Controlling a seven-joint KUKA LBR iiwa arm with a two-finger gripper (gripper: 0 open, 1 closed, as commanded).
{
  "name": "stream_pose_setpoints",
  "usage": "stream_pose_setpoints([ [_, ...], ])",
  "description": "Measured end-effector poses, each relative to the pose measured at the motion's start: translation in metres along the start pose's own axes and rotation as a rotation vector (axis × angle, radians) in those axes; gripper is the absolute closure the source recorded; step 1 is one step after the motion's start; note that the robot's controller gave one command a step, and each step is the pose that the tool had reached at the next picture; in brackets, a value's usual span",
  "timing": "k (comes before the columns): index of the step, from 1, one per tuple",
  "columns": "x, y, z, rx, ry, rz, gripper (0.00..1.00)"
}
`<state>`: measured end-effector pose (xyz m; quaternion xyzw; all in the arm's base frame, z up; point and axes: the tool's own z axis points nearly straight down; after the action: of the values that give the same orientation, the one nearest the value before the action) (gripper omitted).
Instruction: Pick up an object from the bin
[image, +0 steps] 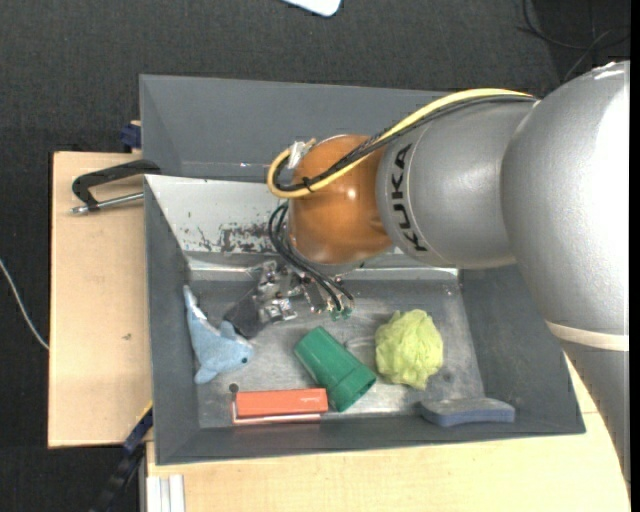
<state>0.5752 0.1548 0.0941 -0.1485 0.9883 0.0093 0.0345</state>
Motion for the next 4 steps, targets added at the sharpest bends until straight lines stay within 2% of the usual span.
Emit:
stream_pose_setpoints([
  [1, 0.014, 0.001, 0.012, 0.0, 0.047, -0.005, 0.0],
  [2, 0.014, 0.001, 0.012, 0.0, 0.047, -0.005, 0.0],
  [3, 0.004, 0.002, 0.014, 0.002, 0.057, -0.05, 0.0],
  [4, -0.027, 0.023, 0.013, 0.011, 0.049, -0.268, 1.0],
])
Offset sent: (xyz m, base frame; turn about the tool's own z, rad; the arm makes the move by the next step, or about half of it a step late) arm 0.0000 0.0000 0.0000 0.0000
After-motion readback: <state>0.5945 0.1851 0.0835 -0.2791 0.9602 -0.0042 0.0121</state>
